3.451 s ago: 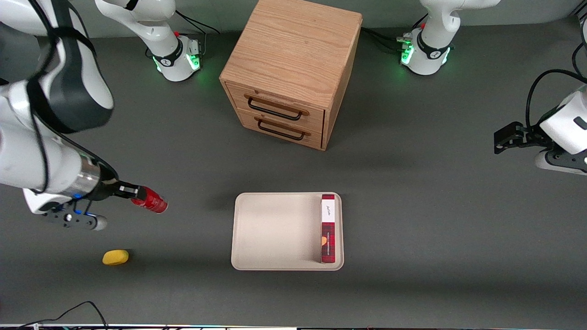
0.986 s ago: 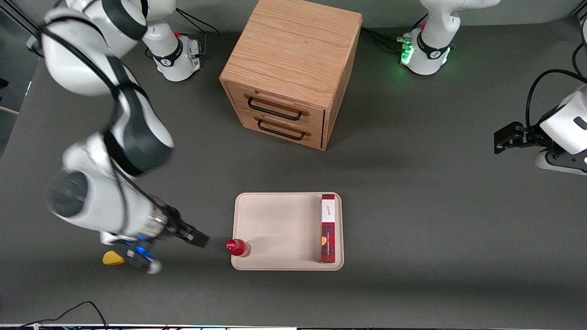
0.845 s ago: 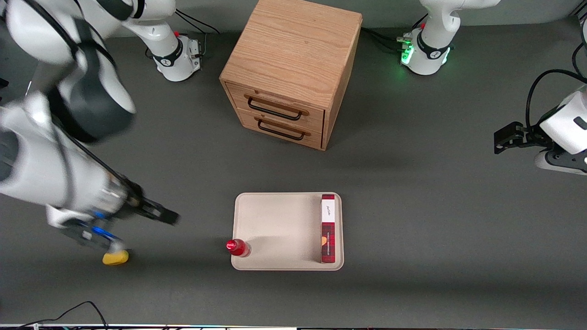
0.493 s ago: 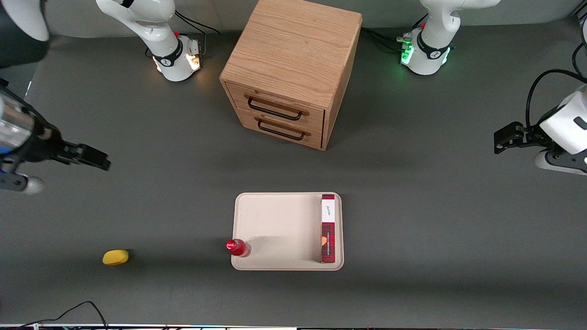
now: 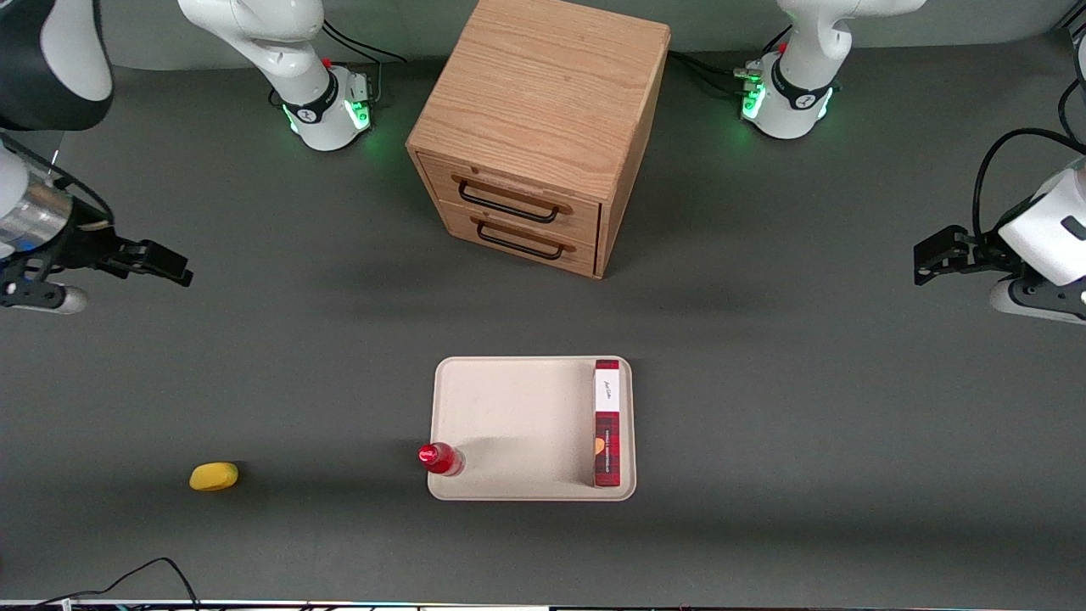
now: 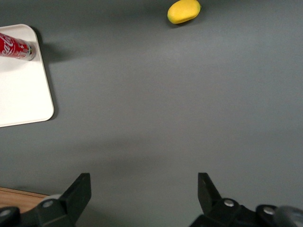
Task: Place coke bottle on tray
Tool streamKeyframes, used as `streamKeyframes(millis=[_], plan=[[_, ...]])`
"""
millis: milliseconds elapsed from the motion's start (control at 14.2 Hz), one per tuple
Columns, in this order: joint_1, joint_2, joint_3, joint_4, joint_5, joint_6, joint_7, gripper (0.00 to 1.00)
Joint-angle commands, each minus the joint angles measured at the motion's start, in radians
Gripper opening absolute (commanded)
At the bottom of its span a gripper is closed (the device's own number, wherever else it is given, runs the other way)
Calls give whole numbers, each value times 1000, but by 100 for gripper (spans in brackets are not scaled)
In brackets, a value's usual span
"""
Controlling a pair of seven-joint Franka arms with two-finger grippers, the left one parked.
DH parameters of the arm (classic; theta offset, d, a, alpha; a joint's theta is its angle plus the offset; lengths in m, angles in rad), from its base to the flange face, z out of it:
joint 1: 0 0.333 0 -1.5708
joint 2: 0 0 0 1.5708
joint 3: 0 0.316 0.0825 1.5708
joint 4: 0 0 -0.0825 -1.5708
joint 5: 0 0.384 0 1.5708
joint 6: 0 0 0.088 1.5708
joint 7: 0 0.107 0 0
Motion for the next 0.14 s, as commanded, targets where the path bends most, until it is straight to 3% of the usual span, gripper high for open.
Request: streamKeyframes(millis=[0, 70], plan=[[8, -27, -8, 20, 22, 4, 37, 100], [8, -21, -8, 38, 22, 3, 52, 100]])
